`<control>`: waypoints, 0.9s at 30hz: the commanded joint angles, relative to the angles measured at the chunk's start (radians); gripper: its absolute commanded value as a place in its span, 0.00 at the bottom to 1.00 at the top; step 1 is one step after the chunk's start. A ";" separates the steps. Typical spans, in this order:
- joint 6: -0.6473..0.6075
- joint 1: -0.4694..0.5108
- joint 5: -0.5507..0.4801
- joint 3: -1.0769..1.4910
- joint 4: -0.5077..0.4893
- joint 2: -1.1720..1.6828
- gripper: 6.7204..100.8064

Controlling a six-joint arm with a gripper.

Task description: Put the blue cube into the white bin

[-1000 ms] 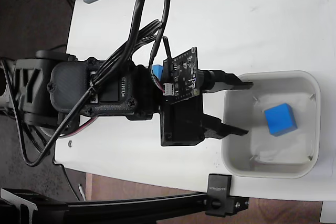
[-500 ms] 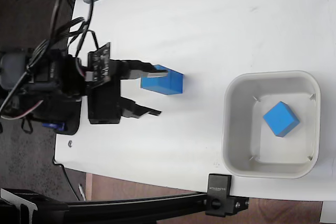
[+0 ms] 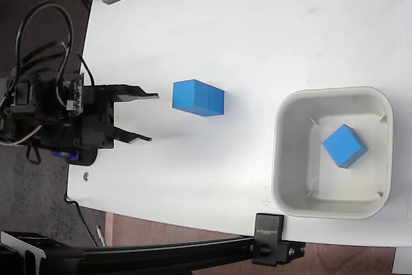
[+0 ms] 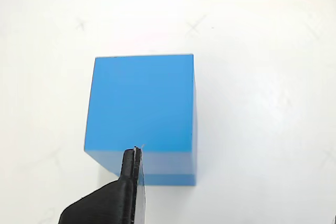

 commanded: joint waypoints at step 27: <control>-0.005 -0.008 0.129 0.172 0.055 0.272 0.99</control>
